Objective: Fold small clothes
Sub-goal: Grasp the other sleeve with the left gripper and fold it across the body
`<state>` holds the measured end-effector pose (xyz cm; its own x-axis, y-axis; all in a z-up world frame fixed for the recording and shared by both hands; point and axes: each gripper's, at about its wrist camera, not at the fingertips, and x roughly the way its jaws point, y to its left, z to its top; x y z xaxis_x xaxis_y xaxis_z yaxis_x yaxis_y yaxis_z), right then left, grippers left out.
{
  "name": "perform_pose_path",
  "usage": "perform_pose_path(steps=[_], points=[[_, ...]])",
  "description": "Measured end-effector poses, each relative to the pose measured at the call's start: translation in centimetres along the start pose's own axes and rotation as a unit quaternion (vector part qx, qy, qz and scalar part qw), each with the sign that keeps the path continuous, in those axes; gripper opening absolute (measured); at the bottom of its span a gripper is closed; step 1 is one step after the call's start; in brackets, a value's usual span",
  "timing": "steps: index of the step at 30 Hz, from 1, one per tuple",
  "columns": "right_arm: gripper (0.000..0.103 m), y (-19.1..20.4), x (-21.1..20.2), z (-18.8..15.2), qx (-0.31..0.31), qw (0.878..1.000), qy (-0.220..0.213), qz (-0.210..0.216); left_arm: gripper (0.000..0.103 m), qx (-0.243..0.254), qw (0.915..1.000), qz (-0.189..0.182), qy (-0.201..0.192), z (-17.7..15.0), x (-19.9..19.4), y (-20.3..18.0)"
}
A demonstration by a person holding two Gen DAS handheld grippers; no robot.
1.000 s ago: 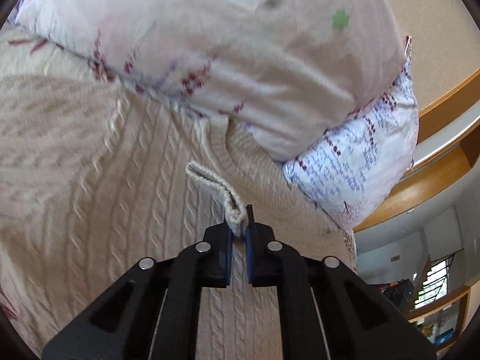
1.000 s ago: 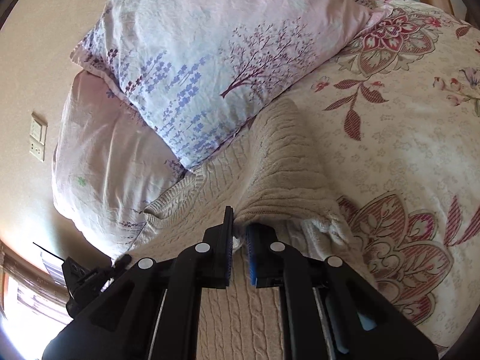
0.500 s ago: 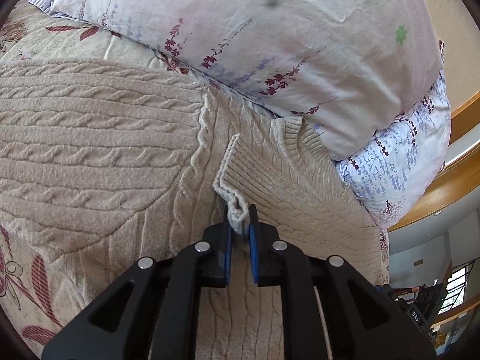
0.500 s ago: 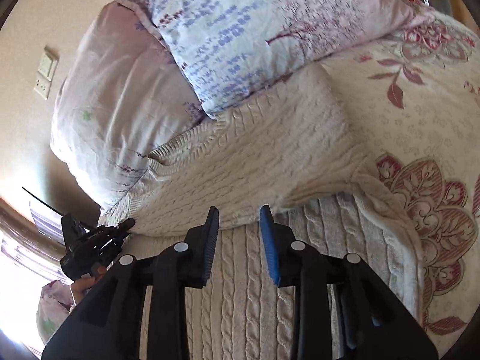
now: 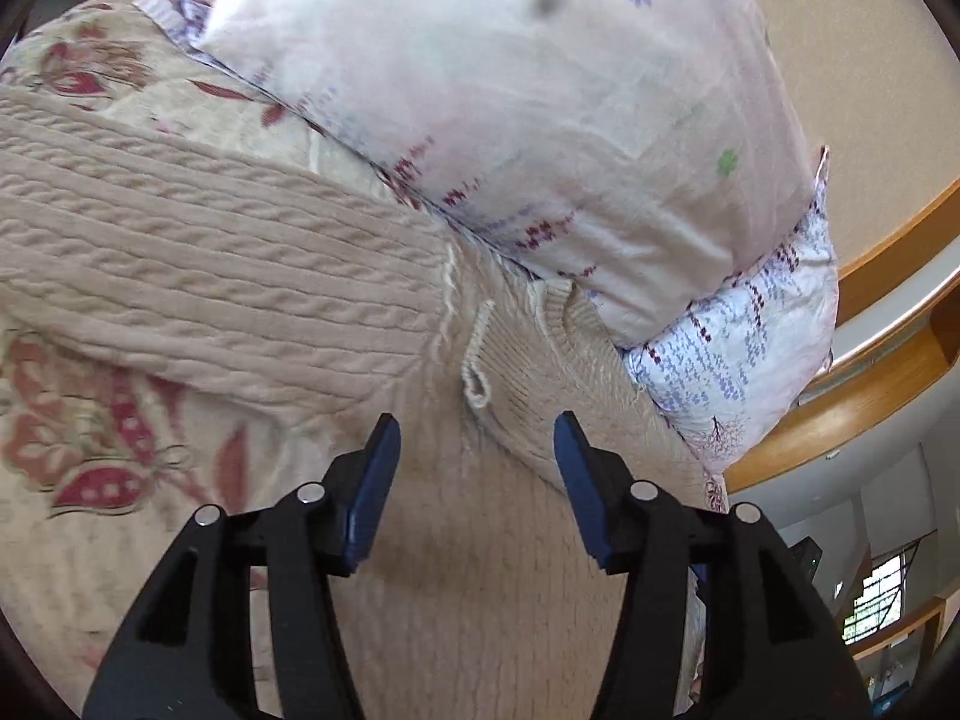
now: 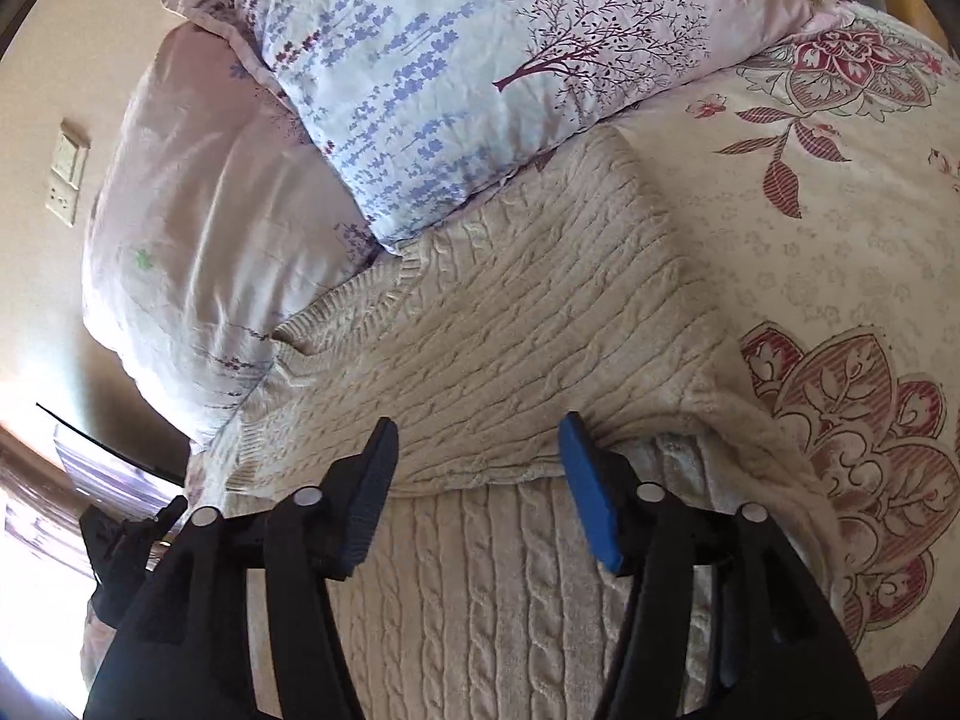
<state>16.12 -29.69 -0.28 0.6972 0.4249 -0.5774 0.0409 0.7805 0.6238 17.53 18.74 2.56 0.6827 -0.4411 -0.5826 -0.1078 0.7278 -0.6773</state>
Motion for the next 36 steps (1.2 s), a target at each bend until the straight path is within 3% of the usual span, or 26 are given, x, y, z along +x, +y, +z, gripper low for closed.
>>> perform_pose_path(steps=[5,11,21,28,32,36], points=[[0.067,0.7,-0.7,-1.7,-0.024,0.997,0.004,0.07,0.052,-0.079,0.9928,0.055,-0.072,0.4,-6.1,5.9],[0.071,2.5,-0.5,-3.7,-0.085,0.991,0.004,0.099,0.05,-0.158,0.9769,0.1,-0.104,1.4,-8.2,10.7],[0.072,2.1,-0.2,-4.3,-0.084,0.989,0.01,0.124,0.04,-0.25,0.9531,0.073,-0.154,3.2,-8.0,14.0],[0.072,1.8,-0.4,-4.4,-0.078,0.987,0.009,0.143,0.01,-0.309,0.934,0.054,-0.171,3.6,-8.0,16.4],[0.072,1.5,-0.5,-4.3,-0.072,0.985,0.008,0.155,0.008,-0.304,0.9338,0.044,-0.184,3.7,-8.4,15.8],[0.072,1.4,-0.7,-4.3,-0.068,0.984,0.004,0.166,0.007,-0.262,0.9444,0.011,-0.199,4.4,-8.9,12.6]])
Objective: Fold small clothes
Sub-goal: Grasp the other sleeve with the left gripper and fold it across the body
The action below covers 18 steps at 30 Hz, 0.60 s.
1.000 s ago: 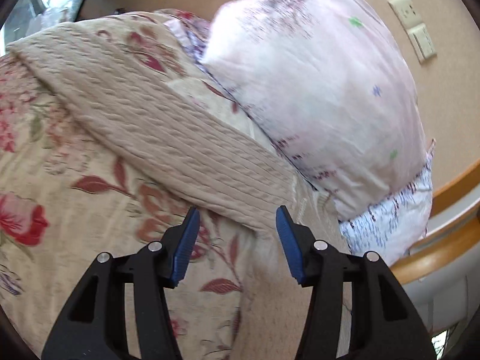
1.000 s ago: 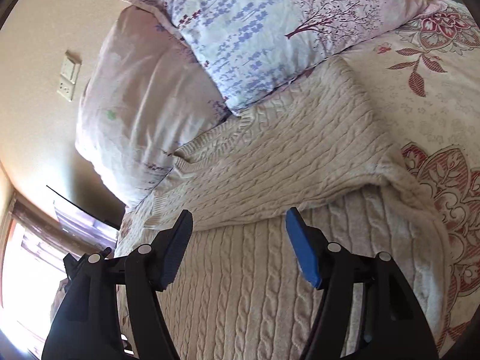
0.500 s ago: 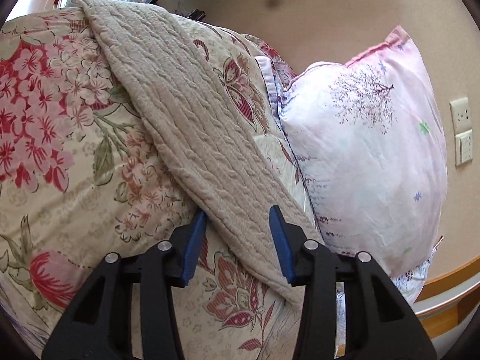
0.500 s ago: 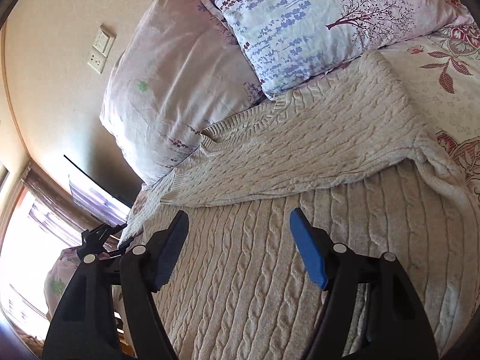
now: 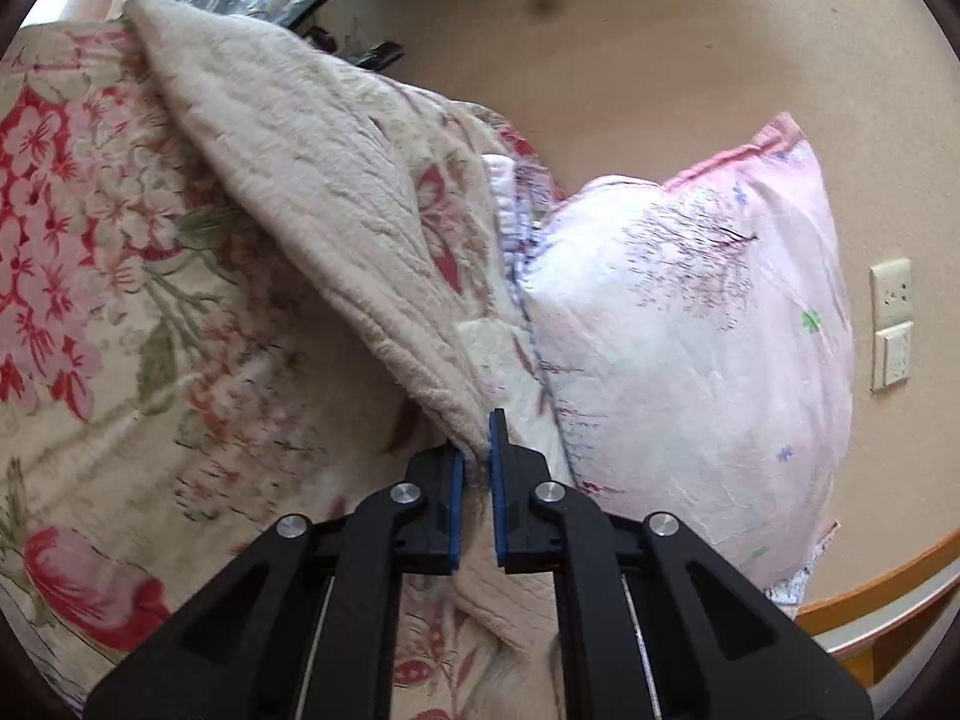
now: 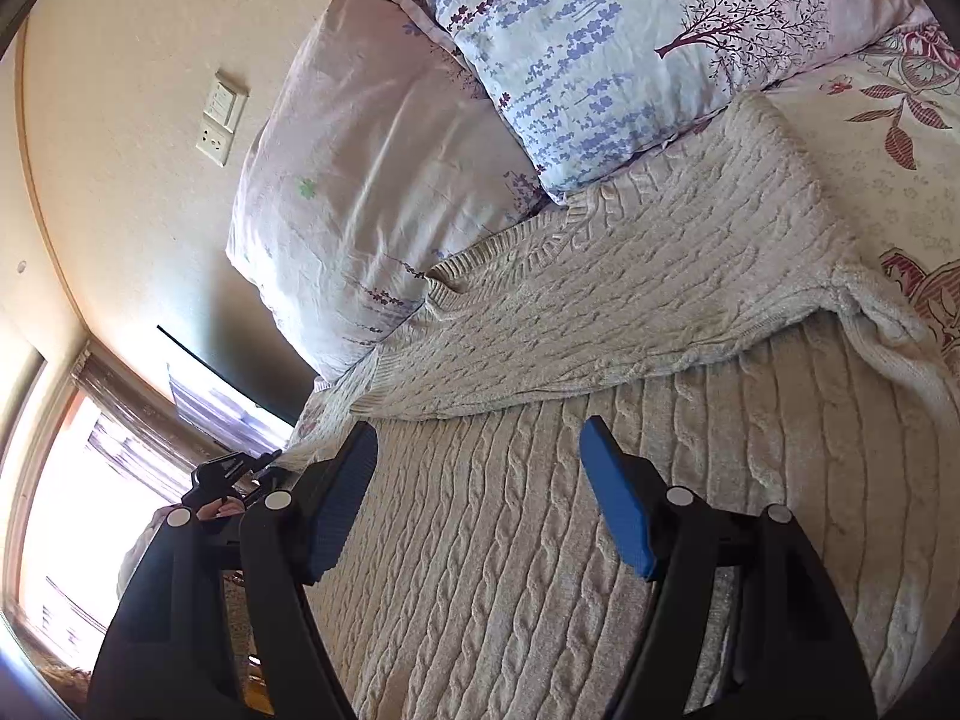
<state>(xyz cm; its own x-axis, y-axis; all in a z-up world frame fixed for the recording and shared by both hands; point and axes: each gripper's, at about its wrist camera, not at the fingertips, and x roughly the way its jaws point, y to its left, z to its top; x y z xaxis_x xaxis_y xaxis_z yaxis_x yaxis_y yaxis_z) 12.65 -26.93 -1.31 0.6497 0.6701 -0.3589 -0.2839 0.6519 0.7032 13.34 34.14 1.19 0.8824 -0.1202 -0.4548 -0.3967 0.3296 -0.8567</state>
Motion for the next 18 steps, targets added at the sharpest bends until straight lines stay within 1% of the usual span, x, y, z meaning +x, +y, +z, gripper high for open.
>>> perform_pose_path(steps=[3,5,9,11,12,14,16,18], points=[[0.072,-0.2,-0.2,0.0,0.005,1.0,-0.007,0.008,0.007,0.035,0.9979,-0.05,0.02,-1.8,0.2,-3.6],[0.072,-0.3,-0.4,0.0,0.008,1.0,-0.012,0.014,0.007,0.066,0.9936,-0.084,0.038,-3.6,0.5,-6.5],[0.073,-0.6,-0.8,0.1,0.016,0.999,-0.022,0.025,0.007,0.121,0.9787,-0.147,0.077,-8.5,2.0,-11.7],[0.073,-0.7,-1.0,0.1,0.02,0.999,-0.026,0.029,0.007,0.143,0.9697,-0.167,0.106,-11.6,3.4,-13.5],[0.073,-0.8,-1.1,0.1,0.021,0.999,-0.028,0.03,0.007,0.15,0.9658,-0.174,0.121,-13.1,4.2,-14.0],[0.073,-0.9,-1.2,0.1,0.024,0.999,-0.03,0.033,0.007,0.156,0.9593,-0.175,0.158,-16.3,6.3,-14.4],[0.073,-0.9,-1.4,0.0,0.025,0.999,-0.032,0.035,0.007,0.158,0.954,-0.163,0.196,-19.4,8.3,-14.0],[0.073,-1.0,-1.5,-0.1,0.025,0.998,-0.033,0.037,0.007,0.156,0.9517,-0.142,0.223,-21.9,10.1,-13.0]])
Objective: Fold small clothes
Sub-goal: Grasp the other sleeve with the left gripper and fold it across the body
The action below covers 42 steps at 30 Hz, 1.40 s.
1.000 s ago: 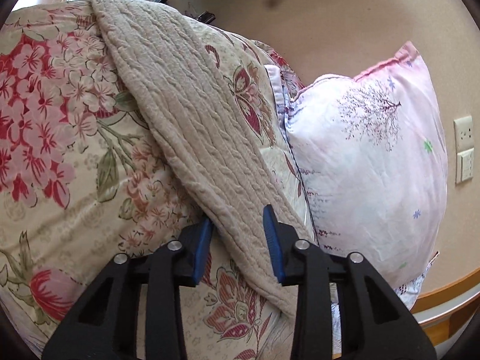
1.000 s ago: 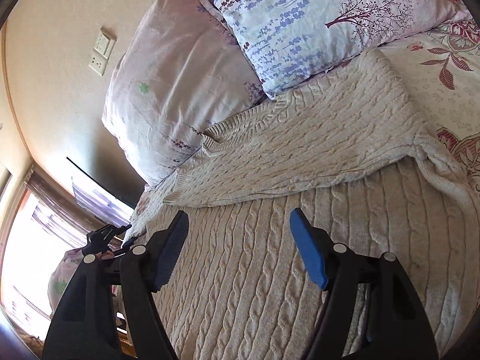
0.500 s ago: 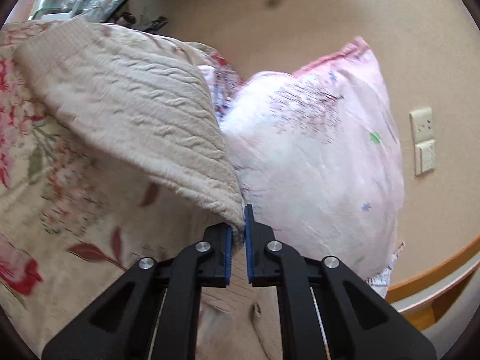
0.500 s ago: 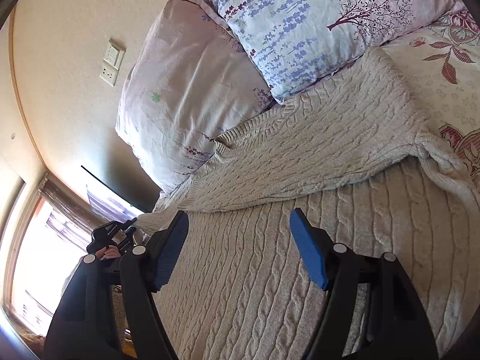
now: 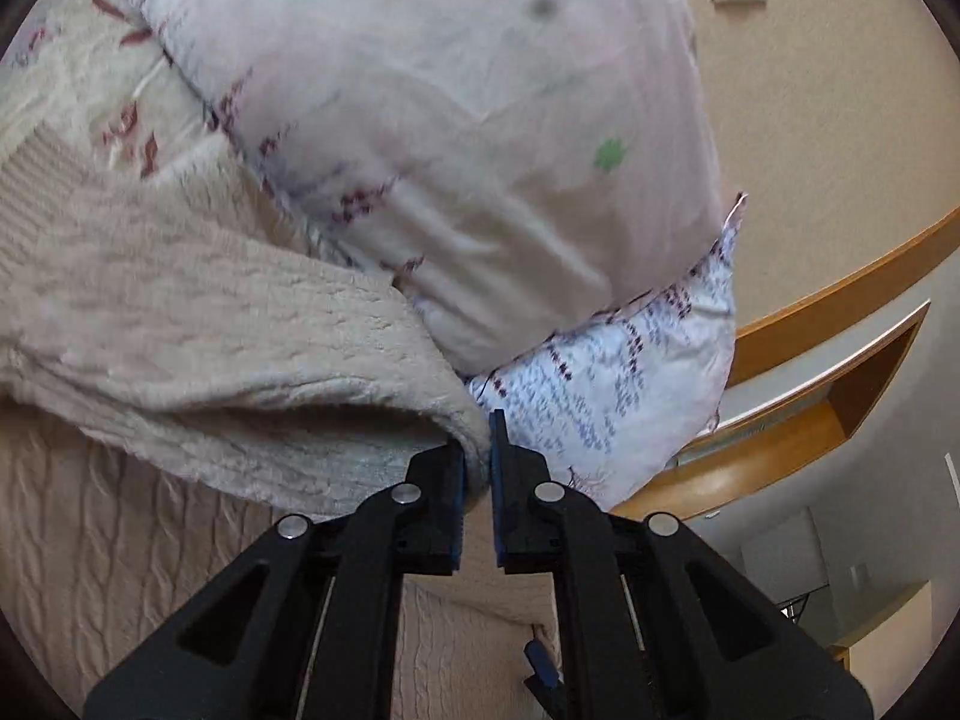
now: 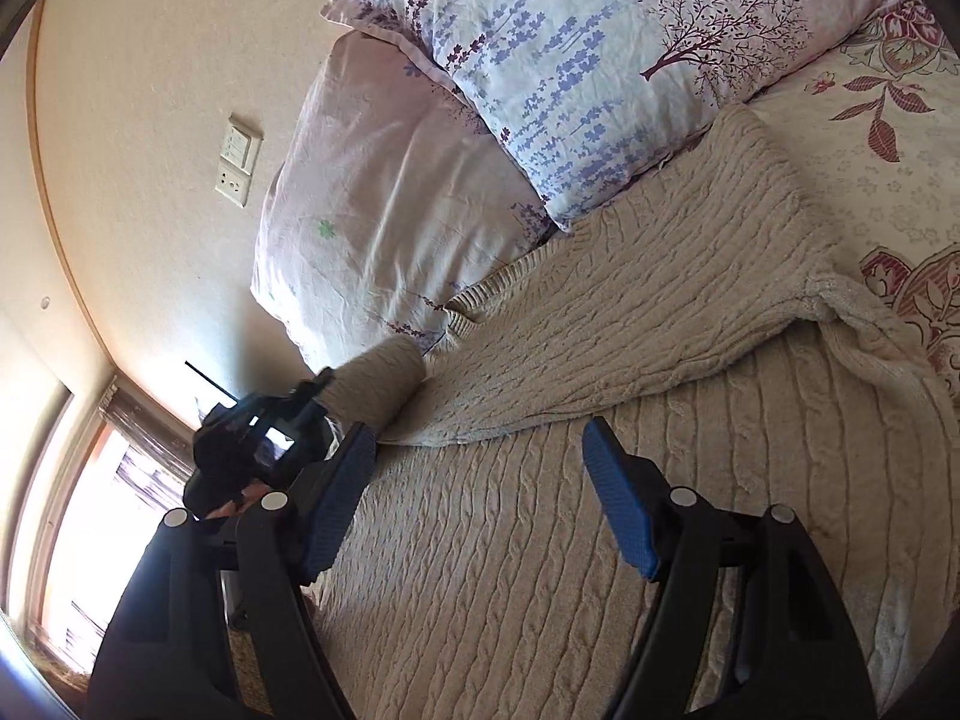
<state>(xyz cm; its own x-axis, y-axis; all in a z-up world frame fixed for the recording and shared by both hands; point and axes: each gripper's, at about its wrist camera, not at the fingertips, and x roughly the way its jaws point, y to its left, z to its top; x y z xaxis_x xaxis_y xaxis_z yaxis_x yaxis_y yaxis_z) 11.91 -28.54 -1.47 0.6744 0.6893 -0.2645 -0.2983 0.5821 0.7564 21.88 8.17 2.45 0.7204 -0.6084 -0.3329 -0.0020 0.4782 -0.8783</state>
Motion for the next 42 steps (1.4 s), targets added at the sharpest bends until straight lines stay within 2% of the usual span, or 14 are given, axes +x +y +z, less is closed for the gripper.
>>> perform_pose_path(steps=[8,10,12,14,17,23,26,27,29,33,36,39,41,42], points=[[0.073,0.0,0.1,0.1,0.002,1.0,0.0,0.004,0.009,-0.039,0.9981,0.037,0.031,-2.4,2.6,2.7],[0.073,0.0,0.1,0.1,0.003,1.0,0.0,0.004,0.025,-0.059,0.9967,0.042,0.036,-2.4,2.5,3.3],[0.073,-0.1,0.1,0.1,0.004,1.0,0.0,0.003,0.028,-0.078,0.9956,0.035,0.037,-2.0,1.9,3.7],[0.073,-0.1,0.1,0.1,0.003,1.0,0.001,0.003,0.033,-0.101,0.994,0.03,0.031,-1.4,0.6,4.4],[0.073,0.0,0.1,0.1,0.002,1.0,0.001,0.005,0.035,-0.131,0.9904,0.041,-0.008,0.0,-2.1,5.8],[0.073,-0.2,0.0,0.1,0.005,1.0,0.0,0.015,0.034,-0.174,0.9775,0.074,-0.095,3.1,-7.0,8.9],[0.073,-0.3,-0.1,0.1,0.008,1.0,-0.002,0.02,0.02,-0.174,0.9741,0.087,-0.115,4.3,-7.5,9.2],[0.073,-0.3,-0.1,0.1,0.009,1.0,-0.003,0.022,0.01,-0.171,0.9749,0.085,-0.115,4.6,-7.3,8.8],[0.073,-0.3,-0.2,0.1,0.01,1.0,-0.004,0.026,0.007,-0.151,0.98,0.07,-0.11,4.9,-6.7,7.6],[0.073,-0.5,-0.6,0.1,0.013,0.999,-0.01,0.035,0.007,-0.067,0.9944,0.022,-0.079,4.6,-3.5,1.9],[0.073,-0.7,-1.1,0.2,0.019,0.999,-0.025,0.038,0.007,-0.01,0.9991,-0.022,-0.034,3.1,0.3,-2.4],[0.073,-1.0,-1.8,0.3,0.026,0.998,-0.045,0.043,0.007,0.036,0.9973,-0.053,0.036,0.3,5.0,-6.0],[0.073,-1.3,-2.0,0.4,0.033,0.997,-0.053,0.045,0.01,0.062,0.9914,-0.059,0.099,-2.3,8.2,-7.6],[0.073,-1.5,-2.1,0.4,0.036,0.997,-0.056,0.046,0.019,0.079,0.9863,-0.056,0.134,-3.7,9.9,-8.3]])
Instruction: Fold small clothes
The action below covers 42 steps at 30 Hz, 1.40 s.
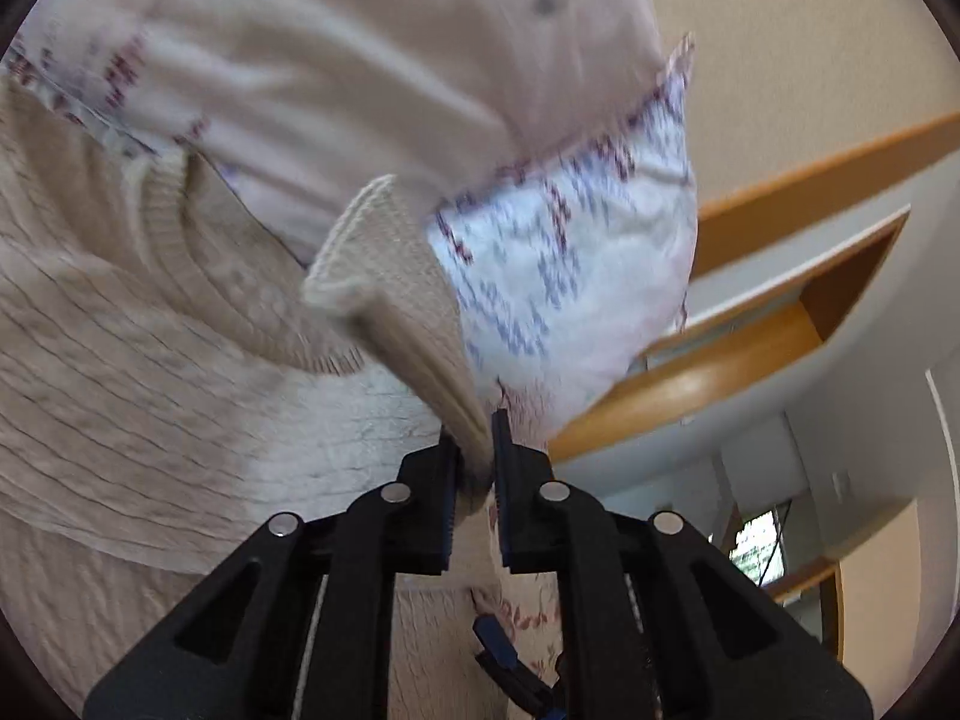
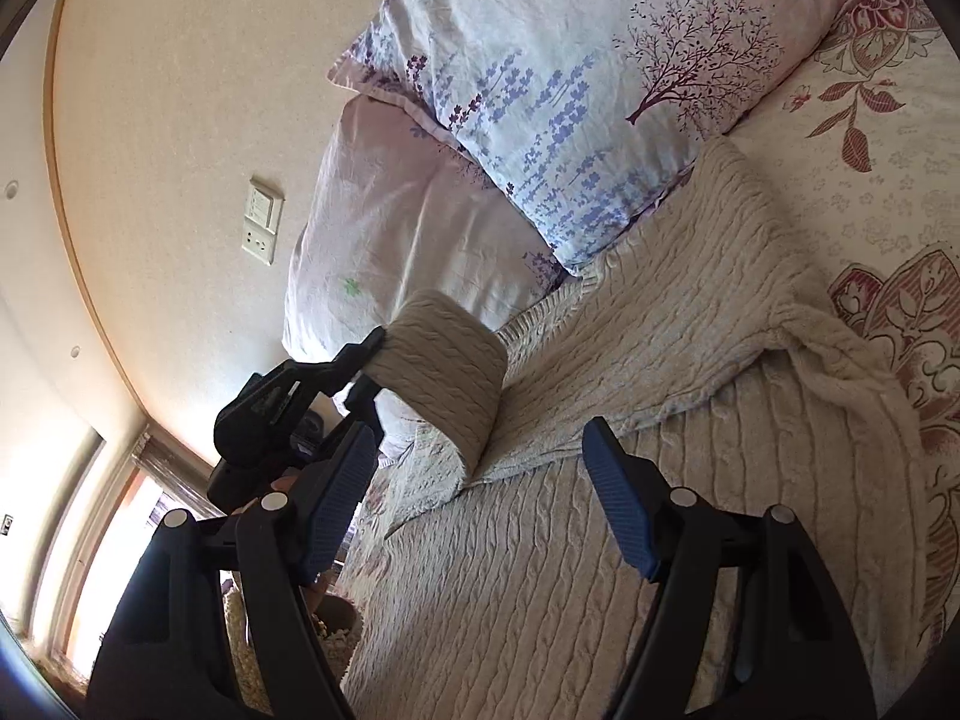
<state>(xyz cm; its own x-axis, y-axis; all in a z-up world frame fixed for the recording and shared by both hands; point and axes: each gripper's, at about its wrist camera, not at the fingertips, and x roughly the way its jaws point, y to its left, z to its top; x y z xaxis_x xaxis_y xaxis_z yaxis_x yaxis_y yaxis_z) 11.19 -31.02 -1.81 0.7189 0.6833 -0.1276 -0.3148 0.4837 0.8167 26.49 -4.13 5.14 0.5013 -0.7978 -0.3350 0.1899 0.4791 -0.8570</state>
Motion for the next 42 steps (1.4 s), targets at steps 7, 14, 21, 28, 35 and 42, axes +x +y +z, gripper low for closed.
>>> perform_pose_path(steps=[7,14,21,28,35,42], points=[[0.073,-0.6,-0.3,0.5,0.017,0.999,-0.005,-0.037,0.06,0.071,0.9925,0.04,0.092,-3.7,0.9,-0.6],[0.061,2.4,-0.1,3.6,-0.045,0.982,0.057,-0.174,0.062,0.221,0.9463,0.236,-0.01,-2.9,-11.8,1.8],[0.048,-0.5,4.5,6.6,-0.034,0.957,0.104,-0.27,0.061,0.257,0.8806,0.397,-0.03,-3.0,-17.4,7.0],[0.032,-2.2,6.3,5.8,-0.05,0.946,0.108,-0.302,0.061,0.257,0.8682,0.424,-0.009,-2.9,-16.8,9.2],[0.009,-1.5,7.2,5.5,-0.069,0.947,0.115,-0.293,0.055,0.23,0.8703,0.435,-0.006,-2.0,-15.9,10.4],[0.009,1.8,5.5,5.4,-0.122,0.945,0.039,-0.3,0.055,0.212,0.878,0.429,-0.009,-1.8,-16.2,10.8]])
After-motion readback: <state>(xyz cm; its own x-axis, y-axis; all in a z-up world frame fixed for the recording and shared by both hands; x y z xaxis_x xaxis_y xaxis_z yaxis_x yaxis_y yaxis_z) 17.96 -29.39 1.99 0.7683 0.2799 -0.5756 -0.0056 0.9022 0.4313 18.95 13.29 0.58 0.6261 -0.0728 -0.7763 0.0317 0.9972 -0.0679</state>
